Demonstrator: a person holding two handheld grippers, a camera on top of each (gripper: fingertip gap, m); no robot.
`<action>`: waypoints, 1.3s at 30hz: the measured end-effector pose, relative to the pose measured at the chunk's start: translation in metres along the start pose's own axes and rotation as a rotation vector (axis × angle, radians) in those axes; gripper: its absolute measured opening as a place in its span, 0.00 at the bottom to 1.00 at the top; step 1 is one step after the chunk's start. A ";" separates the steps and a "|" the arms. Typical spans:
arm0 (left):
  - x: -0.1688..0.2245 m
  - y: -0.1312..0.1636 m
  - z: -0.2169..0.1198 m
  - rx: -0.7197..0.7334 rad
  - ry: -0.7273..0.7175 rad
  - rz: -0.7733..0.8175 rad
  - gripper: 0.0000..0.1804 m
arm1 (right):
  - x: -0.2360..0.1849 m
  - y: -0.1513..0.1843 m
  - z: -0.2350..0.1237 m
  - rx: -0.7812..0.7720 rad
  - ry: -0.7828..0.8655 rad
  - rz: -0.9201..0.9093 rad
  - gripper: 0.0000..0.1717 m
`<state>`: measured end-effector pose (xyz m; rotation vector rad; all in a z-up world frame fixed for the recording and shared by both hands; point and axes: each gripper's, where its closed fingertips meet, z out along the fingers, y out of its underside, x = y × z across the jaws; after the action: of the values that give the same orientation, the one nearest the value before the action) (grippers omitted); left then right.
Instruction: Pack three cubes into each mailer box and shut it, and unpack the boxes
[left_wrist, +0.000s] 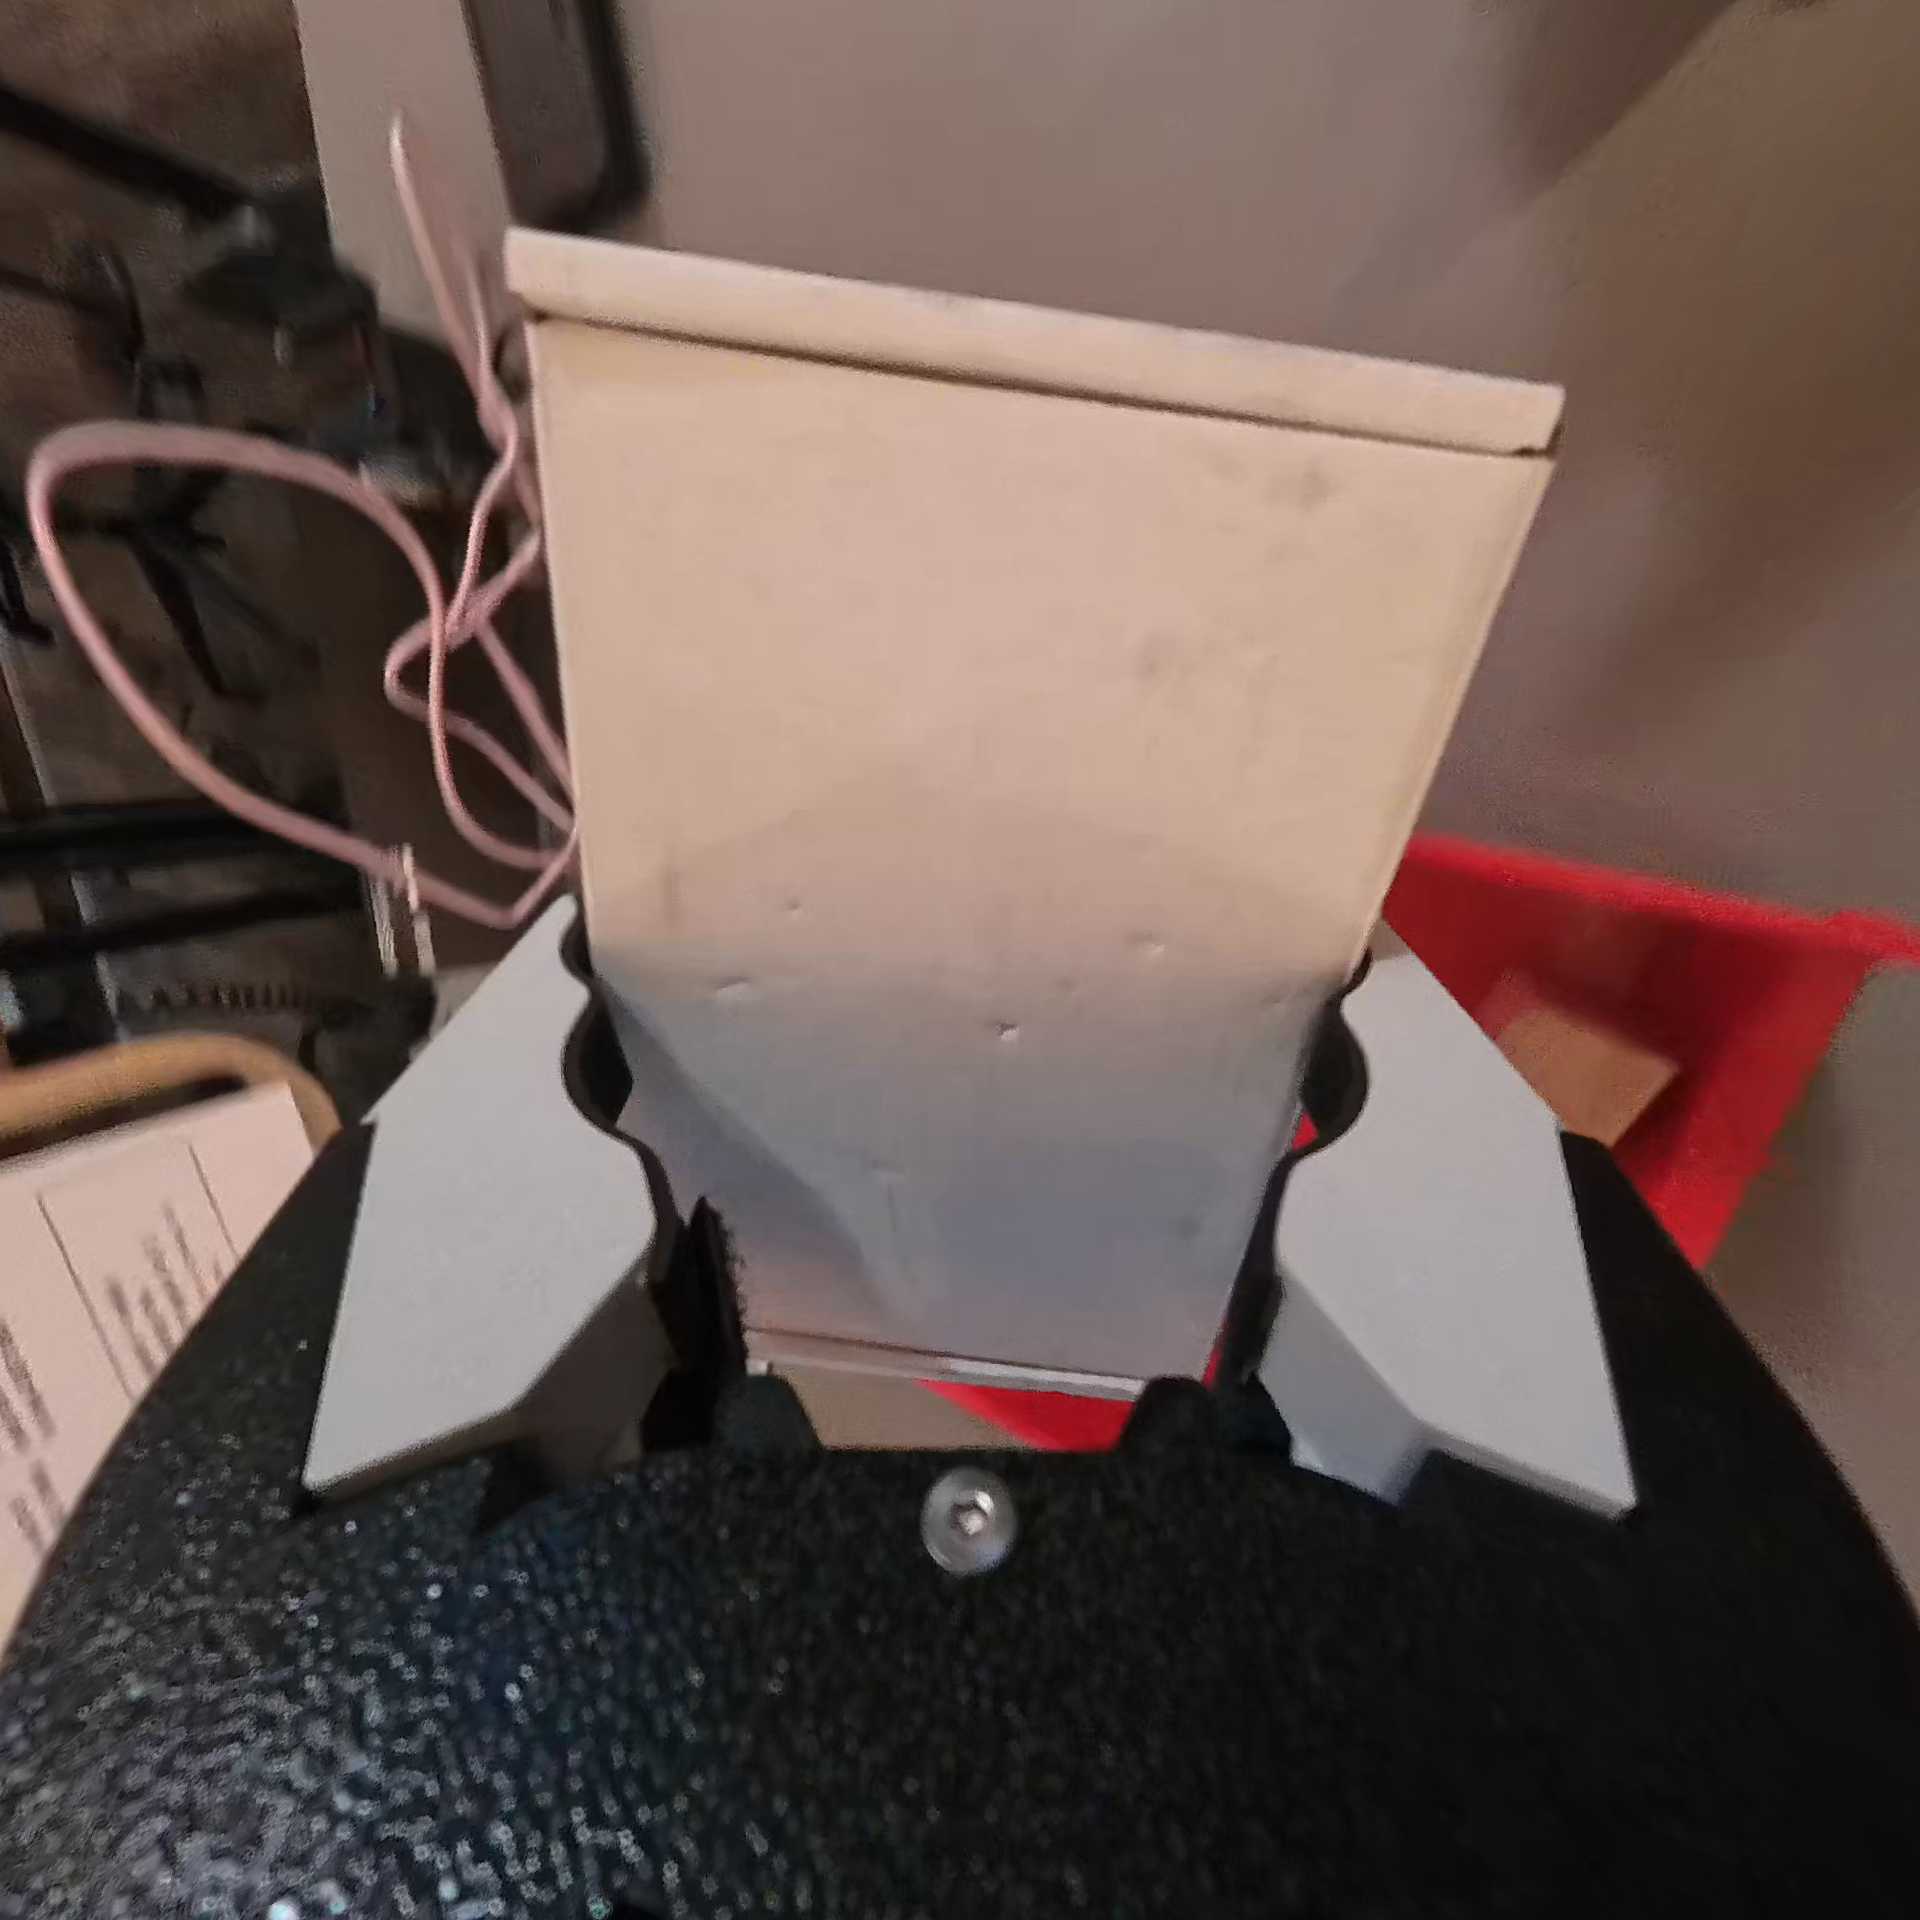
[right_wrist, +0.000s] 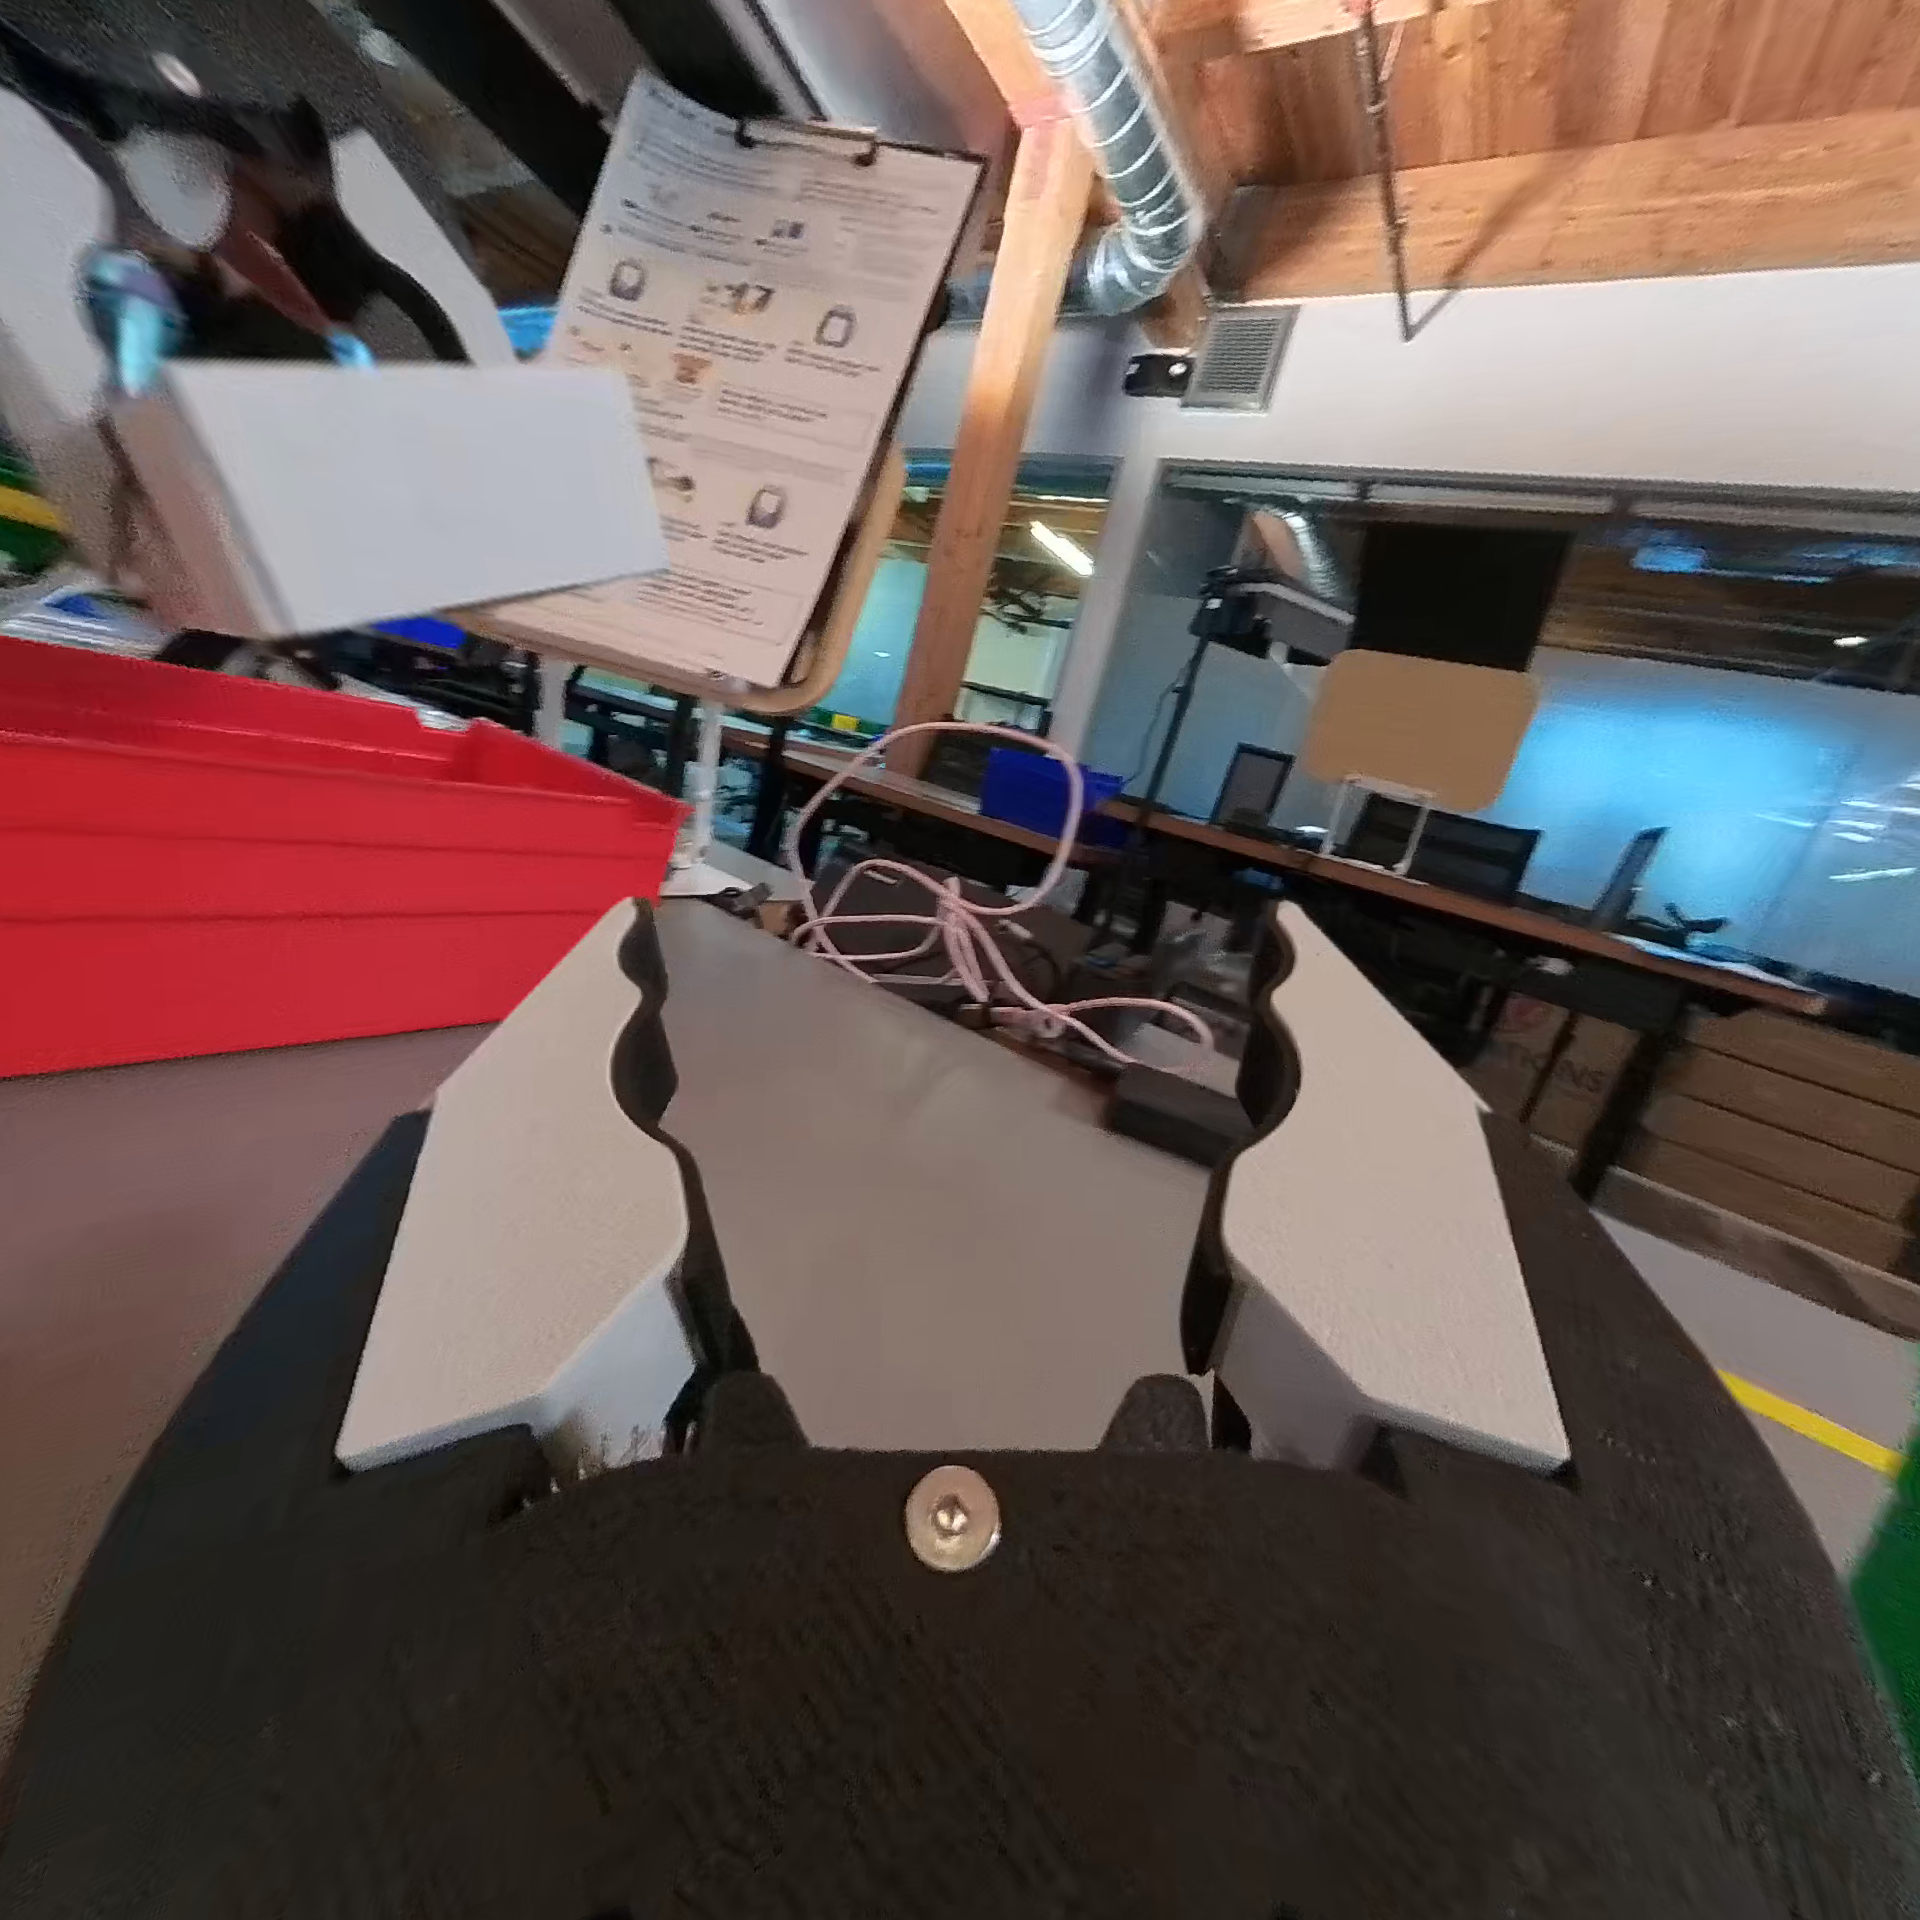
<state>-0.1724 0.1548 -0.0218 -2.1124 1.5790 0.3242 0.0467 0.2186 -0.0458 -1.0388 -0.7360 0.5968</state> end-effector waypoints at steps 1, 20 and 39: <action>0.009 -0.020 0.000 0.025 0.025 0.026 0.74 | 0.009 -0.002 -0.002 0.005 0.030 -0.017 0.65; 0.178 -0.165 0.116 0.133 0.533 0.025 0.73 | 0.074 0.012 -0.015 -0.041 0.205 -0.079 0.63; 0.187 -0.173 0.099 0.396 0.479 -0.176 0.82 | 0.056 -0.001 -0.020 -0.077 0.190 -0.272 0.58</action>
<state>0.0575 0.0870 -0.1518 -2.0756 1.5225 -0.5506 0.0972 0.2493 -0.0363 -1.0290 -0.7208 0.2340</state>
